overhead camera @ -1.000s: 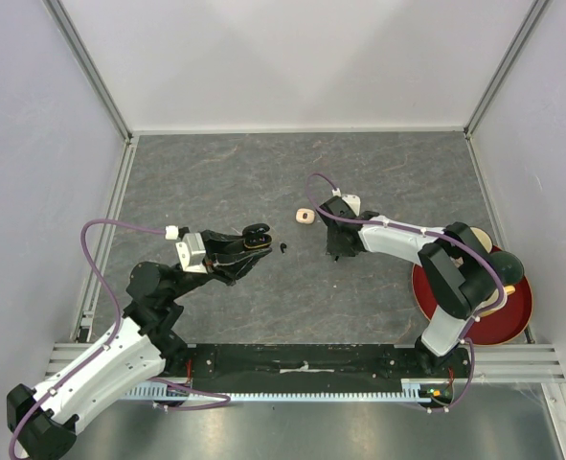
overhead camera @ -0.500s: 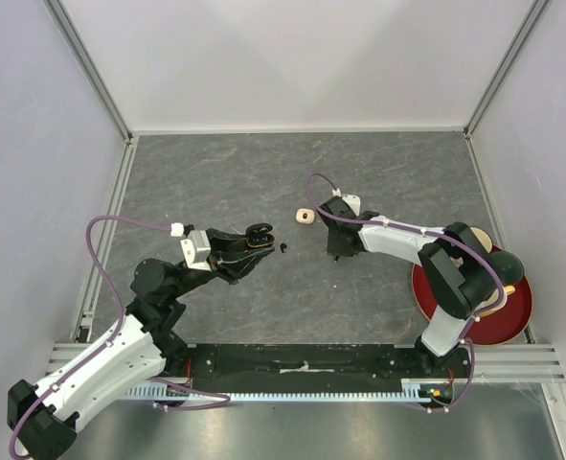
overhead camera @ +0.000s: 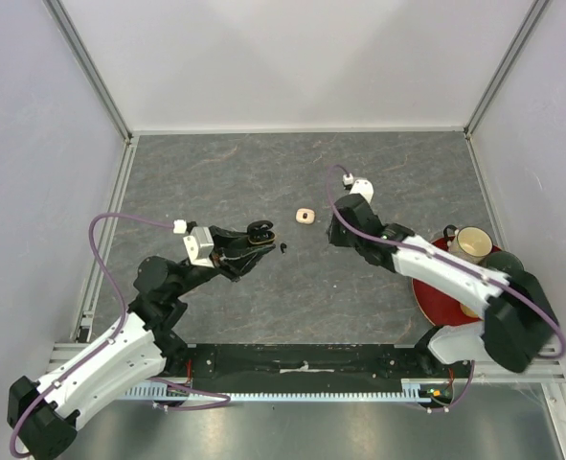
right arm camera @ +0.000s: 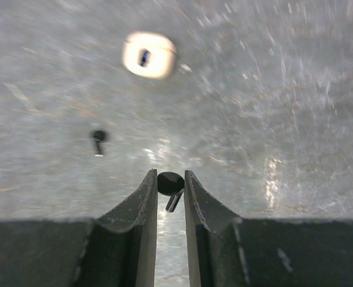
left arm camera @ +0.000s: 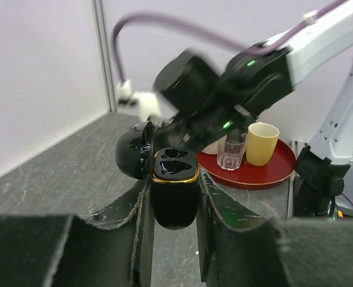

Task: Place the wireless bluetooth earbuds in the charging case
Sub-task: Place the earbud in the charging case.

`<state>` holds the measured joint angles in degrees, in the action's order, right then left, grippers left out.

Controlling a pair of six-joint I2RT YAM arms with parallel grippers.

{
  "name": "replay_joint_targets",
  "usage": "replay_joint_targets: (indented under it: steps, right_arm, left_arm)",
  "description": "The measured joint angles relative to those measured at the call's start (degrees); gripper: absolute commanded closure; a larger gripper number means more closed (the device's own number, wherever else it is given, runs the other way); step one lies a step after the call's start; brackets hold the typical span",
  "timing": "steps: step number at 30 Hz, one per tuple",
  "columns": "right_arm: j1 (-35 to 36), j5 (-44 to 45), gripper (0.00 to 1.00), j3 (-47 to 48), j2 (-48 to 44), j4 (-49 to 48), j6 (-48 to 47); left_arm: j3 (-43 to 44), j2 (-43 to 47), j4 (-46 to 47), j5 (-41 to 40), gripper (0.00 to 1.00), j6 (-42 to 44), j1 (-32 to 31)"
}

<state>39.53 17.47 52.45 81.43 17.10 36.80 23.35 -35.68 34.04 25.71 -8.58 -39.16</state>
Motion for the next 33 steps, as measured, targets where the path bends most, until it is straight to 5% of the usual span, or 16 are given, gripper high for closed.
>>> replay_joint_targets:
  steps: [15,33]
  right_arm:
    - [13.4,12.4,1.0,-3.1,-30.6,-18.6,-12.2]
    - [26.1,7.5,1.0,-3.3,-27.2,-34.3,-22.0]
  left_arm:
    - [0.1,-4.9,0.3,-3.4,0.98,-0.9,0.0]
    - [2.3,-8.0,0.4,-2.8,0.98,-1.0,-0.2]
